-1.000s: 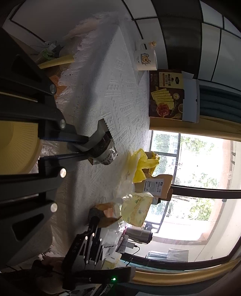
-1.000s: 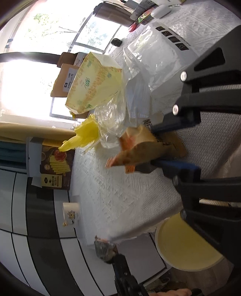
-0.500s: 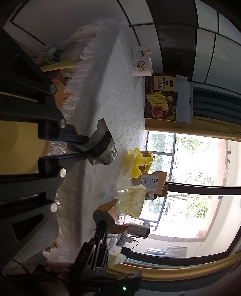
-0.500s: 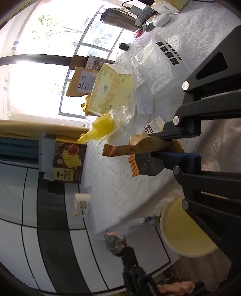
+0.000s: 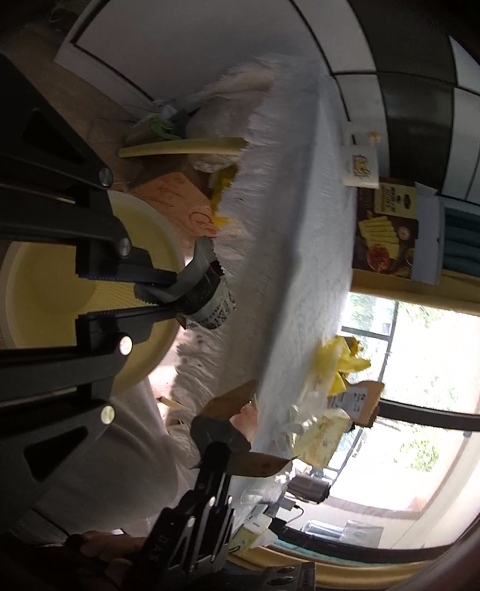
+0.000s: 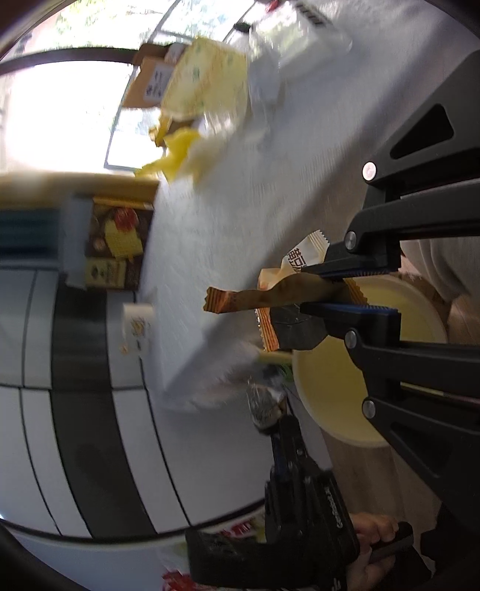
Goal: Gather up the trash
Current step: 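Carry both wrappers over the wastebasket and open both tools to drop them, then move both open tools back toward the clear plastic bag on the table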
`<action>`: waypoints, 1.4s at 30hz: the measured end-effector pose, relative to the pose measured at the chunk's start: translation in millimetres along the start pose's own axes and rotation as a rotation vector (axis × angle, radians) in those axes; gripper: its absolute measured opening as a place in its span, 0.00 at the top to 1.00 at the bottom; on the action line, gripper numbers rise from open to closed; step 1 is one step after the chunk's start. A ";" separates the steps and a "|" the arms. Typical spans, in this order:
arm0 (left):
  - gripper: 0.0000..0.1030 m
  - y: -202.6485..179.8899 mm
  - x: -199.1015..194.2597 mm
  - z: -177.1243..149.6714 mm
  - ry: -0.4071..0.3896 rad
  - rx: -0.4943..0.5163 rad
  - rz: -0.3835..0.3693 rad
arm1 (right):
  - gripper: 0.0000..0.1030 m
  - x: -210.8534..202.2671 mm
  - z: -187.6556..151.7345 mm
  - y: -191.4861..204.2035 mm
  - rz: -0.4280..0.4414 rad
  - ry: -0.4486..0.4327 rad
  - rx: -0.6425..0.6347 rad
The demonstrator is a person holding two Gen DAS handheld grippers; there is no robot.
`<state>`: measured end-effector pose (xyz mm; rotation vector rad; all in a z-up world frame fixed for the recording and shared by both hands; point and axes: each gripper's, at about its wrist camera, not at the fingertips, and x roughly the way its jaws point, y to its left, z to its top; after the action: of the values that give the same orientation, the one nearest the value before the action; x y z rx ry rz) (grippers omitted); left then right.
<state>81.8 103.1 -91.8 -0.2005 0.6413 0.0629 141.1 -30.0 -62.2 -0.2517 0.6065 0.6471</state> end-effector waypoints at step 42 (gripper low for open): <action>0.45 -73.4 -12.9 42.7 -0.103 0.087 -0.095 | 0.70 -50.8 -27.3 -62.2 -0.049 -0.007 0.117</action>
<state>105.4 40.1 -38.4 -0.1427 0.5295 -0.0462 135.8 -113.9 -51.3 -0.1547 0.6276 0.5629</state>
